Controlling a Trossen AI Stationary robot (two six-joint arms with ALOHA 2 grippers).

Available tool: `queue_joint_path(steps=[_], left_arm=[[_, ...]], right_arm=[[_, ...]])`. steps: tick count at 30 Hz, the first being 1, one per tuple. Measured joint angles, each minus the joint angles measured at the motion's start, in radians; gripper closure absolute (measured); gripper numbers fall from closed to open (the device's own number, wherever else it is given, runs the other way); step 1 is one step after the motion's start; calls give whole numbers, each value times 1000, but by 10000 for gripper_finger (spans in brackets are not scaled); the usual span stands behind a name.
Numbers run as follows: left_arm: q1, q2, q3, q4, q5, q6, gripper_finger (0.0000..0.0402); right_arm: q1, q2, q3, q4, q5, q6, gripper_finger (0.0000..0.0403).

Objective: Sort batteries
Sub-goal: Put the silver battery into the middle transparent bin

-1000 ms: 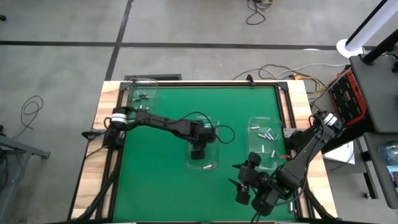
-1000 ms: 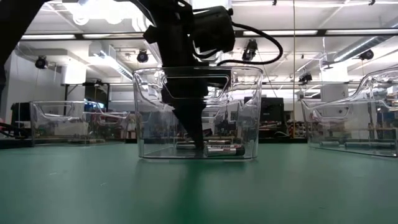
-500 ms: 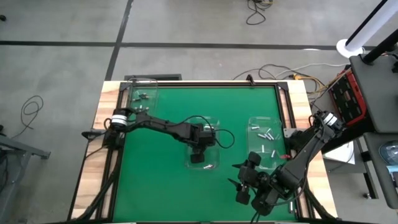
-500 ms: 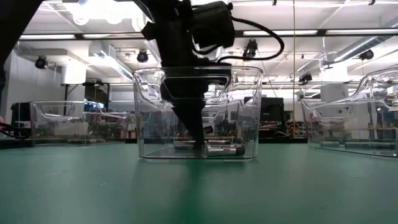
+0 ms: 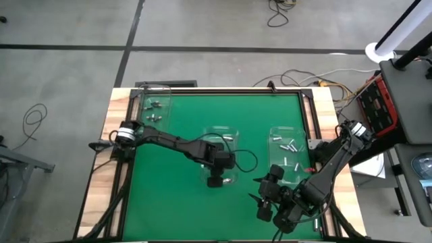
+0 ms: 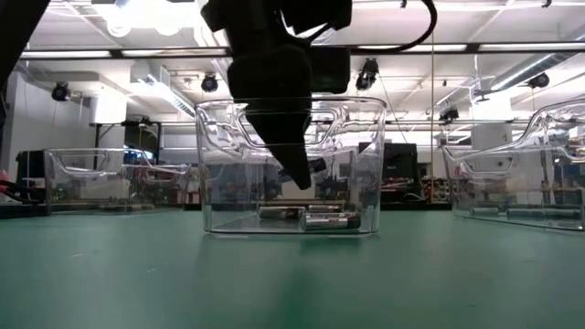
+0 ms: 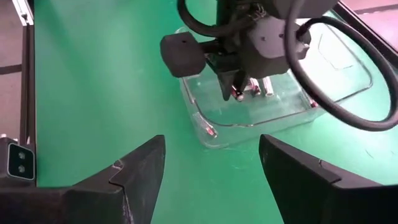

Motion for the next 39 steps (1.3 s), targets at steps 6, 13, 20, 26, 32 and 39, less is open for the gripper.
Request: queue_joint_path(steps=[6,13,20,26,32,39], left_arm=[[33,9,0,16,14,23,374],[80,9,12,7,-39,61,374],[83,18,-5,6,79,36,374],[85,53,-9,12,84,24,374],[104,71,-8,19,52,19,360],[102,69,-8,18,27,7,293]], right_arm=[[0,0,-2,-1,0,1,149],[0,0,-4,-5,0,6,152],[0,0,-4,-8,-23,22,143],[-11,0,-4,-14,-22,19,148],[-16,0,-5,-15,-22,19,144],[-16,0,-5,-46,-47,33,126]])
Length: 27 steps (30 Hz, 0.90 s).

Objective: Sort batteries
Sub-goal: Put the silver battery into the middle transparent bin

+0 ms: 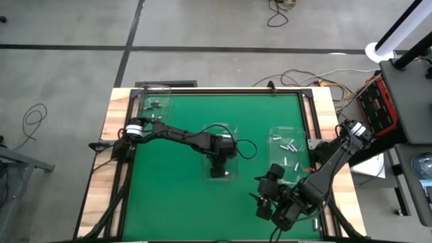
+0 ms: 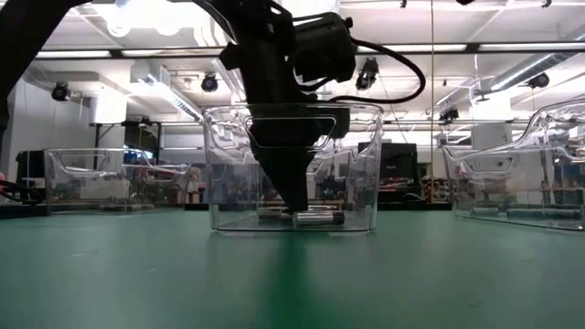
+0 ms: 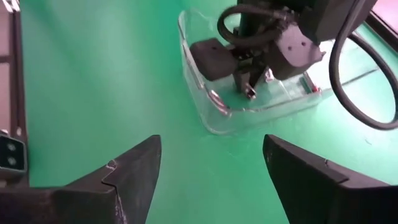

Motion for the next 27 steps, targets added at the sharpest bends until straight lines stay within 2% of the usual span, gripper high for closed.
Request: queue_joint_path(steps=[6,13,21,27], left_arm=[[-6,-40,-4,-14,-9,13,245],[-63,-189,-3,13,-129,-85,236],[-241,-329,-3,122,-220,-118,236],[-399,-423,-3,132,-286,-126,235]], right_arm=[[-12,-3,0,-50,-10,21,115],[-17,-4,39,-49,70,-48,118],[33,-3,79,-17,126,-139,133],[127,-2,57,154,204,-245,129]])
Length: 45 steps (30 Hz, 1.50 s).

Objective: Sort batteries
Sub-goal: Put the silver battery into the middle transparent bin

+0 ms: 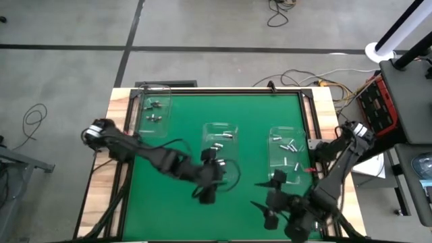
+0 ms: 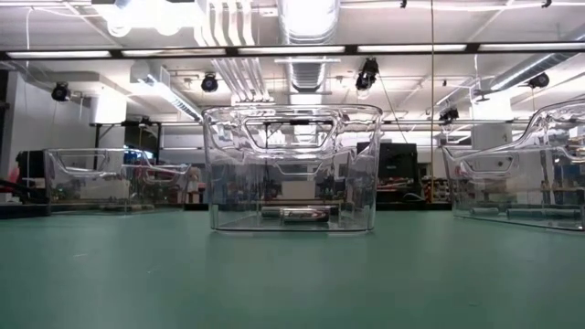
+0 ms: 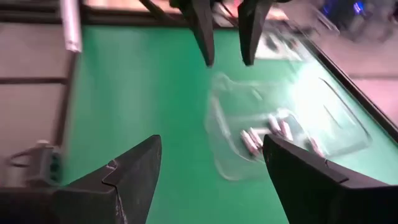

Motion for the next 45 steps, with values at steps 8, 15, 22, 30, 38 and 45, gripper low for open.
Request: queue_joint_path(steps=[8,15,22,30,38,45], left_arm=[[-230,-66,0,29,-45,63,235],[-357,-70,-2,42,-217,83,235],[-371,-95,-50,47,-223,89,238],[-362,-301,-312,238,-231,87,245],[-360,-551,-637,551,-277,148,245],[-360,-688,-818,769,-276,250,245]], right_arm=[[49,49,-8,323,4,-251,126],[46,103,2,422,-74,-344,120],[28,180,39,385,-297,-268,121],[15,335,241,78,-332,-209,115],[13,465,369,-153,-530,-149,113],[22,534,367,-184,-576,-69,124]])
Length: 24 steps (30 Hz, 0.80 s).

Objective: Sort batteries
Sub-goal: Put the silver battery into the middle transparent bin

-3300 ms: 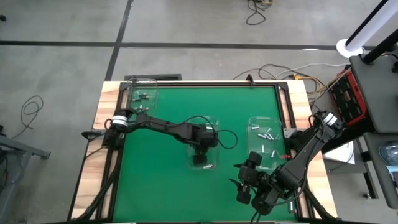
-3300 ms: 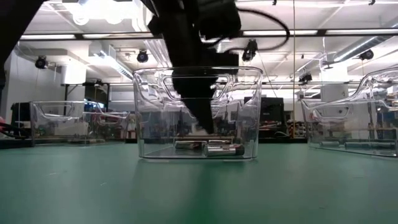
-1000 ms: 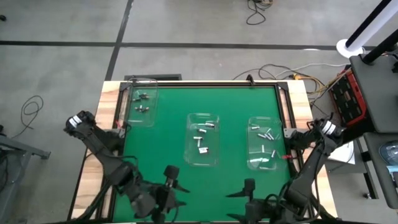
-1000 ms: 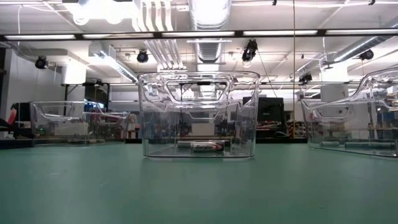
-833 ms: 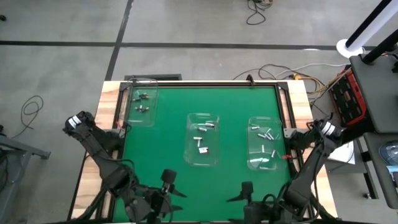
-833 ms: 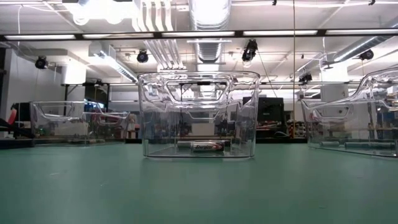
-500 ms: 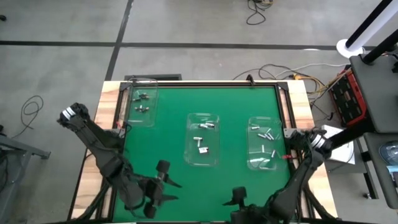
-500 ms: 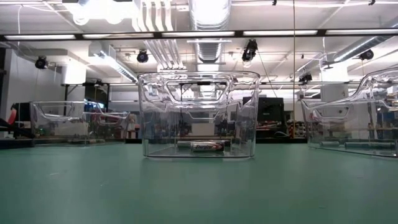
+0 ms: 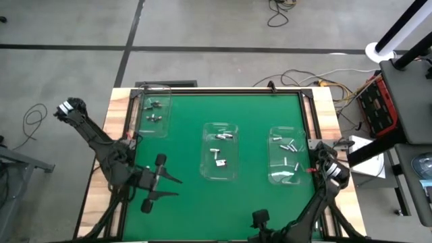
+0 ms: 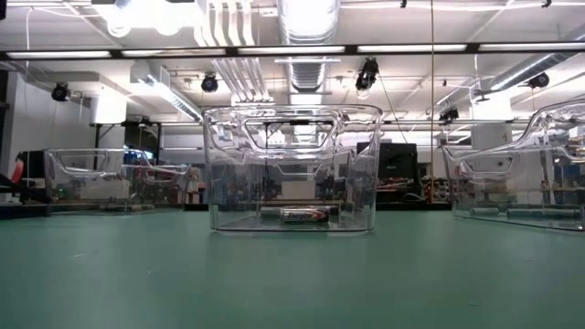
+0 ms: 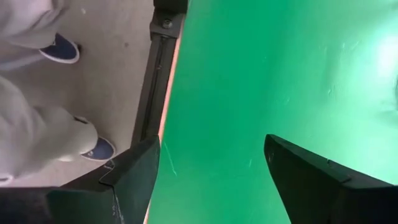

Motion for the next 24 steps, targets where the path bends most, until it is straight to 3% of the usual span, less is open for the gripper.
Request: queue_joint_path(steps=[10,19,24], left_arm=[[0,-74,-76,16,0,-2,245],[0,-46,-66,18,0,15,245],[1,-32,-69,111,-6,147,245]], right_arm=[[4,-19,2,-55,3,111,136],[5,-29,1,-121,-396,493,138],[18,16,-3,-116,-523,647,141]])
